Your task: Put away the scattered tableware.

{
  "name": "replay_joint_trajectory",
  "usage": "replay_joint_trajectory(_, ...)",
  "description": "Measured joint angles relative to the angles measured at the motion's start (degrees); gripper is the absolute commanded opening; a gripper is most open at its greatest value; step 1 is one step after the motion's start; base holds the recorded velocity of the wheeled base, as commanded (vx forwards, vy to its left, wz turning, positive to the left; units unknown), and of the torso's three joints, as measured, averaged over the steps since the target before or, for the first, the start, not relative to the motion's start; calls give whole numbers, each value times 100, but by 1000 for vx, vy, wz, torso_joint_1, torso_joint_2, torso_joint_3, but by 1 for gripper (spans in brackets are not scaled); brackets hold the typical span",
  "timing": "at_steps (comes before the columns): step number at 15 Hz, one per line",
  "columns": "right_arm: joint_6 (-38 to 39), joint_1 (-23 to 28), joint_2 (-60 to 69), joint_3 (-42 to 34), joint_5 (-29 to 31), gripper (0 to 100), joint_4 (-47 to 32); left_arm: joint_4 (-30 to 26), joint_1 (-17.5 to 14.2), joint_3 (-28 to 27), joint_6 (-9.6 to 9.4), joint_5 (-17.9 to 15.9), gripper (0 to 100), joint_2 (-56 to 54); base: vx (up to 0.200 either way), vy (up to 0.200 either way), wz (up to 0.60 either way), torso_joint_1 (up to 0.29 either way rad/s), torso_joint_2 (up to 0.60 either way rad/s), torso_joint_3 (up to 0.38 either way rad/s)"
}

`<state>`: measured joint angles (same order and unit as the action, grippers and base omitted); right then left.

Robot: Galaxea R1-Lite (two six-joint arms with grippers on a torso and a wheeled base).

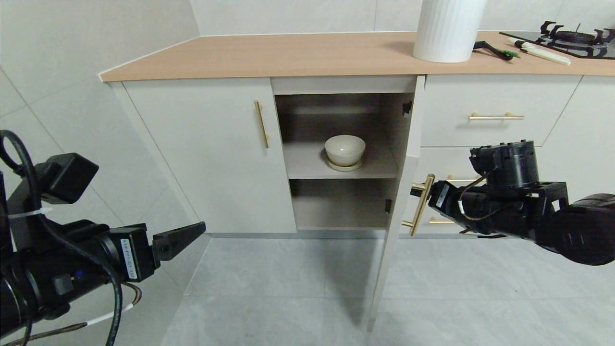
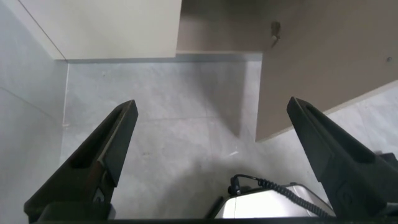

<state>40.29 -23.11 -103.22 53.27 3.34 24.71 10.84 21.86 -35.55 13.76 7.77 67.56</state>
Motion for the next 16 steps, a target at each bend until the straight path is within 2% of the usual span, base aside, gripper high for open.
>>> replay_joint_trajectory(4, 347, -177, -279, -5, -12, 100, 227, -4, 11, 2, 2, -11, 100, 2, 0, 0, 0, 0, 0, 0)
replay_joint_trajectory(10, 477, -218, -574, 6, 22, 100, 701, -30, 99, 11, 0, -16, 100, -1, 0, 0, 0, 0, 0, 0)
replay_joint_trajectory(16, 497, -238, -635, 0, 18, 100, 703, -52, 107, 16, 0, -9, 100, 2, 200, 0, 0, 4, 3, 5)
